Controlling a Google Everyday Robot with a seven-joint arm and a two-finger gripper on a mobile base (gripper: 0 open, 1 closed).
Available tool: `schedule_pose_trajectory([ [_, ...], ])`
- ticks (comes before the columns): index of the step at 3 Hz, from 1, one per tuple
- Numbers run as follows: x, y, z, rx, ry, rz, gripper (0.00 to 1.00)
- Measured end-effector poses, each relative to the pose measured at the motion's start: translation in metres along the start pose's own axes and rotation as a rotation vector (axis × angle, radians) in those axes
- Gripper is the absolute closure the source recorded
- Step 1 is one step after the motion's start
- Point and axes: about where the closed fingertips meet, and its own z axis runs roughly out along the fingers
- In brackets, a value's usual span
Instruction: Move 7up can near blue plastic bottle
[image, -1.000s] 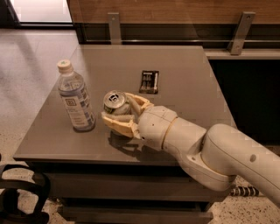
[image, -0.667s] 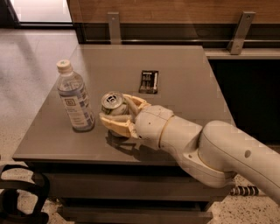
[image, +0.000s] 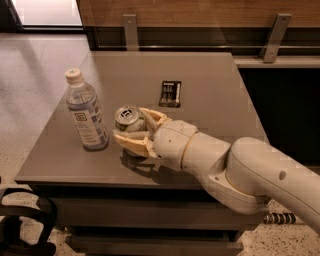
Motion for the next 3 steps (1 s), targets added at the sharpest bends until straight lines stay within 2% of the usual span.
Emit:
schedule_pose_trajectory([
  [1, -0.0008, 0.0013, 0.0010, -0.003, 0.000, -0.002, 0.39],
  [2, -0.0019, 0.0031, 0.0024, -0.007, -0.001, -0.004, 0.08],
  [3, -0.0024, 0.0039, 0.0030, -0.008, -0.001, -0.005, 0.00],
])
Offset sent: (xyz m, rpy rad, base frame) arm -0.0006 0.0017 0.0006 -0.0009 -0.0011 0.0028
